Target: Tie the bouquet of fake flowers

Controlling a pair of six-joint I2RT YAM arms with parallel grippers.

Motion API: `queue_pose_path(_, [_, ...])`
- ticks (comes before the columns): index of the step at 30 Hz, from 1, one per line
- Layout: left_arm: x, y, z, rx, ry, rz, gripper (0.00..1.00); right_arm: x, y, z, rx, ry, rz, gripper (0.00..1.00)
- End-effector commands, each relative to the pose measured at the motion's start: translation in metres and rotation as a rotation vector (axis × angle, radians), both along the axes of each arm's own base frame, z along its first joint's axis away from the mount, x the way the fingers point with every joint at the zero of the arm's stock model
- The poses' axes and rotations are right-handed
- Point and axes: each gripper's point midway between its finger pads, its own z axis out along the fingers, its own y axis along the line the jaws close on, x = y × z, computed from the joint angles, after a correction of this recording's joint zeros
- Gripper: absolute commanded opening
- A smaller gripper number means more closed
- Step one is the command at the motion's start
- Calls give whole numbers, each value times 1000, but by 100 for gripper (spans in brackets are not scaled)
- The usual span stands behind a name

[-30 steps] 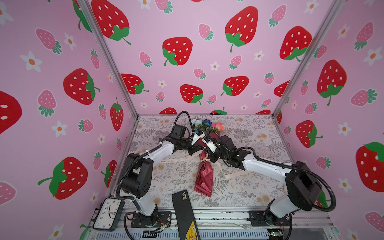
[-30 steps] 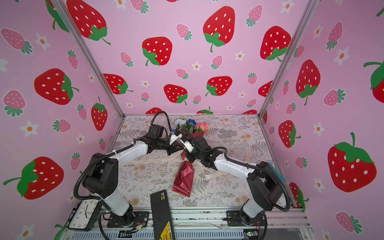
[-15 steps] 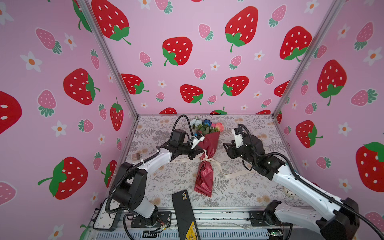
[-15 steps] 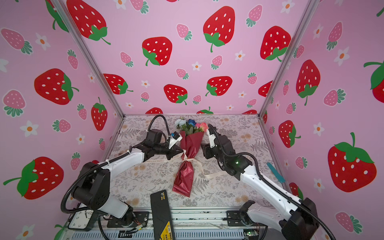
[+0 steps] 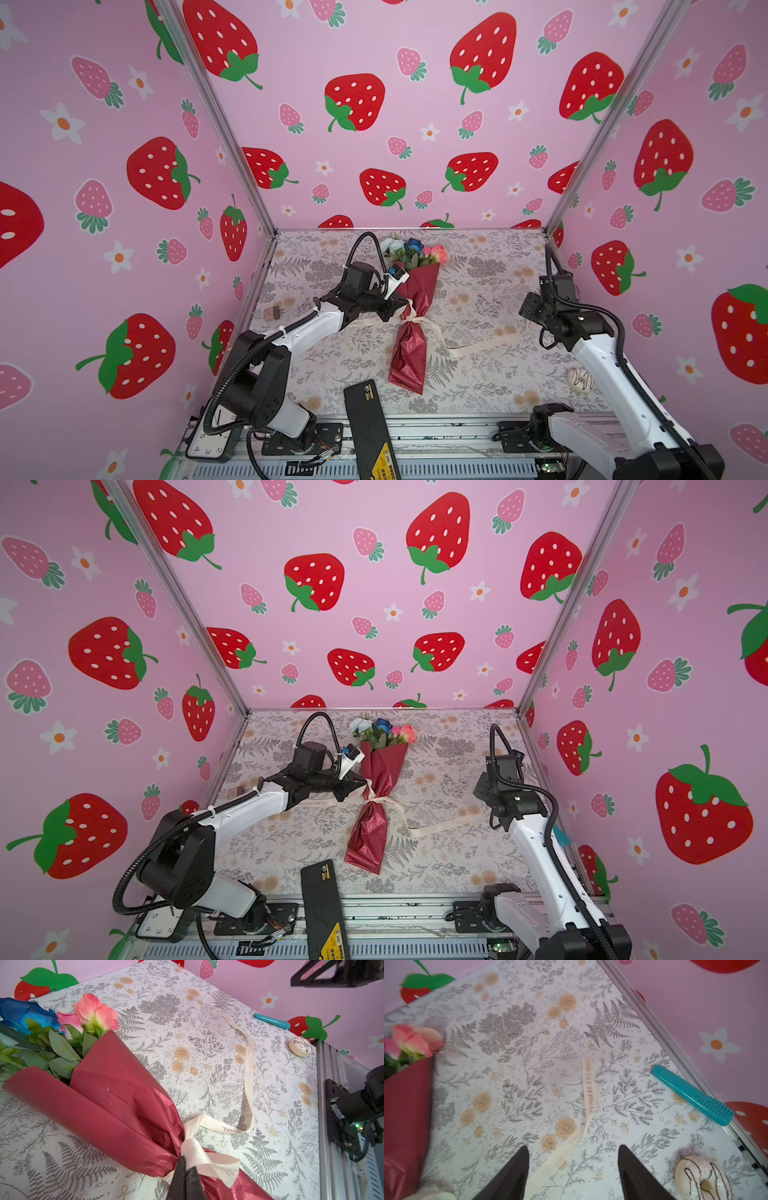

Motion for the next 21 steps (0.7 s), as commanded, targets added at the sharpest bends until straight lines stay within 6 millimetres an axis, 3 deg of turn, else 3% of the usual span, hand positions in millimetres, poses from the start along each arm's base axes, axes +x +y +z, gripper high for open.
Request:
queue_pose_path(1, [2, -5, 13, -25, -47, -7, 0, -6, -6, -45, 17, 135, 24, 67])
queue_pose_path(5, [0, -9, 13, -21, -57, -17, 0, -7, -17, -83, 41, 206, 3, 64])
queue_pose_path(9, [-4, -18, 15, -9, -87, -37, 0, -7, -20, -105, 77, 219, -10, 64])
queue_pose_path(15, [-5, -35, 24, -8, -101, -67, 0, 0, -20, -117, 101, 213, -8, 56])
queue_pose_path(21, [-6, -42, 22, 23, -100, -79, 0, 8, -22, -121, 108, 198, -7, 58])
